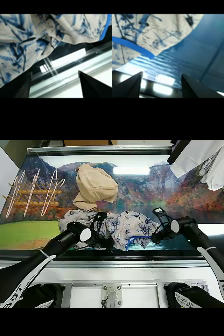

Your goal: Fold the clothes and pants, and hang the long-sleeved shirts on hangers.

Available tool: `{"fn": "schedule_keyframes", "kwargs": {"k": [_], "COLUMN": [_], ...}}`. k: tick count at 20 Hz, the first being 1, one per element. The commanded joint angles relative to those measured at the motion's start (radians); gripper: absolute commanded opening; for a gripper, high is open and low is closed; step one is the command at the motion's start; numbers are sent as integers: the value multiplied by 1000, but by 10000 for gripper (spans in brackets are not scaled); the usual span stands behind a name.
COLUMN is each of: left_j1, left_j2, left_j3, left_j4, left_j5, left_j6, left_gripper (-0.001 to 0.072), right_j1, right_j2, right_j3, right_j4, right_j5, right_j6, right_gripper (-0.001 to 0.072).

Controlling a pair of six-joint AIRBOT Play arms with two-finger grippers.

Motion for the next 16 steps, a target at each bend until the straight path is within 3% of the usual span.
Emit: {"fn": "schedule_keyframes", "kwargs": {"k": [1,4,7,16], "left_j1": [-14,-14,-14,-14], "left_j2": [2,2,2,2], "left_j3": [-5,-5,-5,-5], "left_j4": [-2,-2,-2,-2], "left_j5": [11,10,11,21], "left_j6": [-8,-11,-35,-49], "left_gripper": [622,622,622,622], "right_j1": [55,73,73,73], "right_j2": [-68,-70,-70,-74], "right_j3": [-5,-5,-5,-5], "right_j4": [-34,-52,-138,-183], "right_j5": [-51,-140,-193,-192], "right_j6": [-11,4,84,86], "right_gripper": [506,505,504,504]}}
